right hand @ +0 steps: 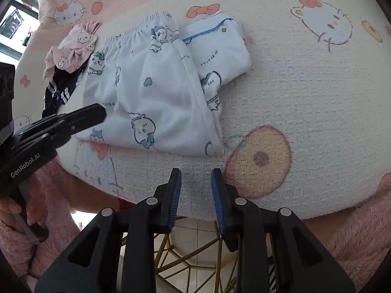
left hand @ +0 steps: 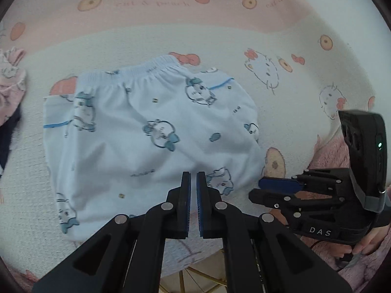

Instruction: Fold clothes

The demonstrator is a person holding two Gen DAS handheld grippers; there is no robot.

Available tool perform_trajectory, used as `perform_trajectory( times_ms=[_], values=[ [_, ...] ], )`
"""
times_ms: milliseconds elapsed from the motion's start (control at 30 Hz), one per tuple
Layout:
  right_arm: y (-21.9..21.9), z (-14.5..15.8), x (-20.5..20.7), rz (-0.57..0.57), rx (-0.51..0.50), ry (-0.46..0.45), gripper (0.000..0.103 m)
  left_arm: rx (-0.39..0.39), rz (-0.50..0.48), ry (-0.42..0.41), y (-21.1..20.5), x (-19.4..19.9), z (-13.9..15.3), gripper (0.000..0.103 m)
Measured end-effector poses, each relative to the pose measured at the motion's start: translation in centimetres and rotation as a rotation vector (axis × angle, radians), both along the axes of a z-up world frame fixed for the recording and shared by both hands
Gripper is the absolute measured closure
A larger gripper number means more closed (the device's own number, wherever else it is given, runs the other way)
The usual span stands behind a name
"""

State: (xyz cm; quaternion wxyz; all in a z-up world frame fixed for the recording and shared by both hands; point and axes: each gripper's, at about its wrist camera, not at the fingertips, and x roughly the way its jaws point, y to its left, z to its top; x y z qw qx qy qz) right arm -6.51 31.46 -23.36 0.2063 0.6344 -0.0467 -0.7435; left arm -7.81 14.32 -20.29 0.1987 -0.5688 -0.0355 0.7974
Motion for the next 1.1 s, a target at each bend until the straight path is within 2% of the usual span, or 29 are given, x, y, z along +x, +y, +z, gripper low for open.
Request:
perform_trajectory(
  times_ms=[167, 233, 300, 433, 533, 567, 633, 700, 867, 967, 1000, 1100],
  values=[
    [0.0, 0.4, -0.5, -0.014, 0.006, 0.055, 0.078, 0.004, -0.060, -0.005, 3.3, 0.4, -1.0, 0.097],
    [0.1, 0.9, -0.8, -0.024, -0.001, 0.089, 0.078, -0.011, -0.052, -0.014, 3.5, 0.3, -1.6, 0.097],
    [0.2, 1.4, -1.2, -0.038, -0.020, 0.121, 0.078, 0.013, -0.037, -0.025, 3.1, 0.2, -2.0, 0.097],
    [0.5, 1.5, -2.0, -0.061, -0.101, 0.108, 0.075, 0.061, -0.008, -0.048, 2.4, 0.1, -2.8, 0.097],
    [0.2, 1.3, -2.0, -0.030, -0.144, 0.072, 0.075, 0.085, 0.005, -0.055, 2.1, 0.0, -3.3, 0.097],
    [-0.3, 1.2, -1.8, -0.010, -0.131, 0.073, 0.075, 0.088, 0.006, -0.054, 2.1, 0.0, -3.3, 0.097],
    [-1.7, 1.2, -1.2, 0.034, -0.042, 0.124, 0.084, 0.096, 0.009, -0.056, 2.1, 0.0, -3.5, 0.097],
    [-3.1, 1.3, -0.6, 0.079, 0.047, 0.174, 0.088, 0.105, 0.010, -0.060, 2.1, 0.0, -3.6, 0.097],
    [-3.6, 1.8, 0.3, 0.096, 0.178, 0.246, 0.090, 0.102, -0.007, -0.059, 2.1, 0.0, -3.6, 0.098],
    [-2.3, 2.0, 0.0, 0.058, 0.153, 0.247, 0.095, 0.083, -0.021, -0.060, 1.8, 0.1, -3.5, 0.098],
    [-1.9, 2.1, -0.1, 0.042, 0.136, 0.245, 0.101, 0.093, -0.016, -0.065, 1.6, 0.0, -3.6, 0.098],
    [-0.4, 2.4, -0.5, -0.006, 0.088, 0.238, 0.101, 0.140, 0.004, -0.082, 0.9, -0.1, -3.7, 0.098]
  ],
)
